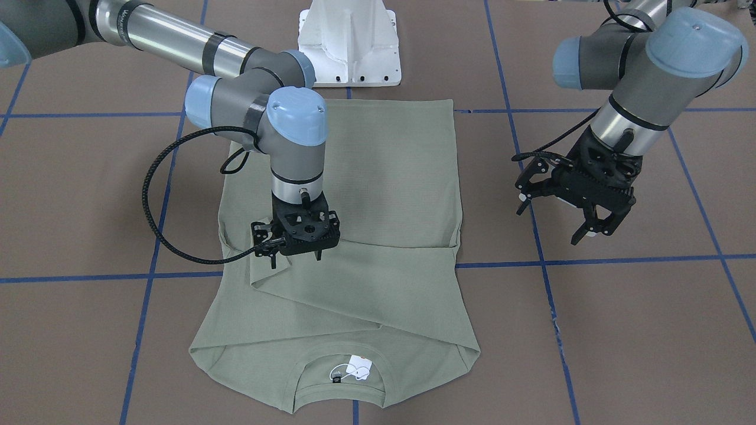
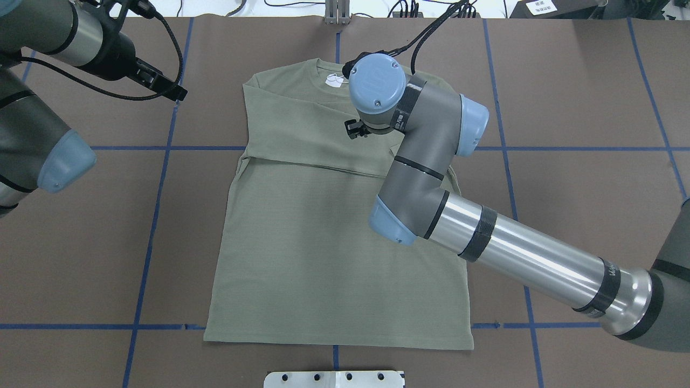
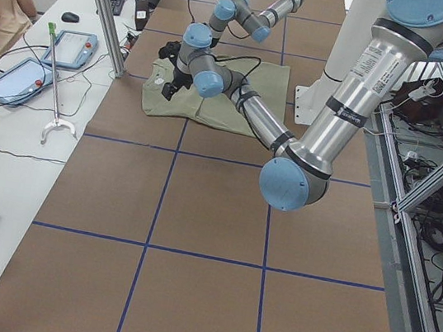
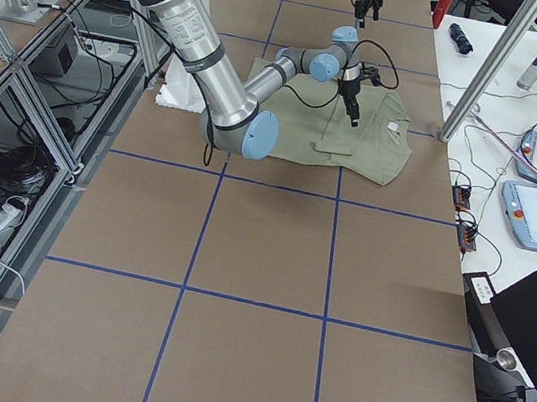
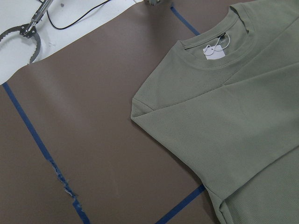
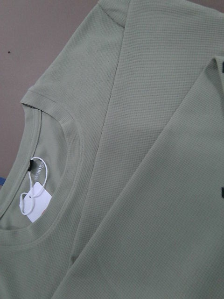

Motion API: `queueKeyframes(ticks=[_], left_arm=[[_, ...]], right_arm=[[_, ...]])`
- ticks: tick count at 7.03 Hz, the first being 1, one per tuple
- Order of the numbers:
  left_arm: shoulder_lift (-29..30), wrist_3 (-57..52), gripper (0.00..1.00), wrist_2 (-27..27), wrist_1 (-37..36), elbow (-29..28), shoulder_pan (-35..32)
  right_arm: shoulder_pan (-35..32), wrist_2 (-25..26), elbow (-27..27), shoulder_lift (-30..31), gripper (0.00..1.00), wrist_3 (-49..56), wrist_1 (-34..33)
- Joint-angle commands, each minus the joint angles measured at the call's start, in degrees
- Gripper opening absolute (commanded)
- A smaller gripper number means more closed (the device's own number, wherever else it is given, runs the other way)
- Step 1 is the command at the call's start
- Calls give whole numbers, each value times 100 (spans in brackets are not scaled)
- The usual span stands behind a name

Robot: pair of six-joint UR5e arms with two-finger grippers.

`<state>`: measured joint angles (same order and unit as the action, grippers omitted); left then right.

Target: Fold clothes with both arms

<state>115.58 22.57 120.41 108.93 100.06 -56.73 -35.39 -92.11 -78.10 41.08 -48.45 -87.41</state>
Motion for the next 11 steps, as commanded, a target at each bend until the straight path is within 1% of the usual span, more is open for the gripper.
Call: queueKeyframes(ticks=[1, 4, 7, 8, 10, 11], left_arm=[[-70, 36, 100, 0, 93, -4, 4], [-88, 72, 100, 0, 93, -13, 4], [-97, 63, 100, 0, 102, -4, 4], [-97, 63, 100, 0, 102, -4, 4], [-97, 63, 100, 0, 102, -4, 13], [-97, 63, 100, 0, 102, -4, 13]], right_arm=[[67, 88, 180, 41, 57, -42, 14], [207, 290, 181, 269, 58, -42, 40], [330, 377, 198, 278, 57, -103, 40], [331, 404, 216, 278, 49, -103, 40], [331, 404, 242, 287, 43, -103, 32], [331, 404, 242, 296, 37, -103, 23]])
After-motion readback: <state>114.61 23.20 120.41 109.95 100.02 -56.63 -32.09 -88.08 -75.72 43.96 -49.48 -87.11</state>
